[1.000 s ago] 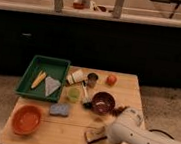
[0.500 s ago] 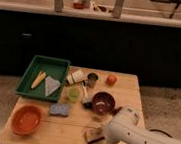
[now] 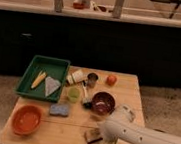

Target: Wipe red bowl with eraser

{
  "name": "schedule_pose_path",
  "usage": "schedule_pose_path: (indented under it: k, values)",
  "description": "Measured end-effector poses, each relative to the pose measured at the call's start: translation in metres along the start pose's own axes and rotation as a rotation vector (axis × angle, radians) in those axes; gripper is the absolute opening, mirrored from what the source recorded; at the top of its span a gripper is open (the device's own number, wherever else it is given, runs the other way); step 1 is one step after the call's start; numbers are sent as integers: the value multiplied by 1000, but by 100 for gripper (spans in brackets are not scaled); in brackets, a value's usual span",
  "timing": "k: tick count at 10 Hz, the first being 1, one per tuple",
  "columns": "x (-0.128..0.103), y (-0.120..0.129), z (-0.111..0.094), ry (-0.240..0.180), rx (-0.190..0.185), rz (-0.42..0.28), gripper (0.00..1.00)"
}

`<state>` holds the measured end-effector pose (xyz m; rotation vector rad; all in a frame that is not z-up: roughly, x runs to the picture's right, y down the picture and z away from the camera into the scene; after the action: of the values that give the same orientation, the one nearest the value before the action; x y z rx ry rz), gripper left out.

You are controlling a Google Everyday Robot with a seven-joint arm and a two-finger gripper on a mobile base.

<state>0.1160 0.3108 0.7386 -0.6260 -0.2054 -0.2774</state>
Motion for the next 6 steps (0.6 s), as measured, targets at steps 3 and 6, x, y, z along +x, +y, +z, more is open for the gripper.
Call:
schedule_pose_path:
  k: [3, 6]
  values:
    - [-4, -7, 10, 1, -14, -15, 70]
    - [-3, -12, 20, 6, -23, -23, 41]
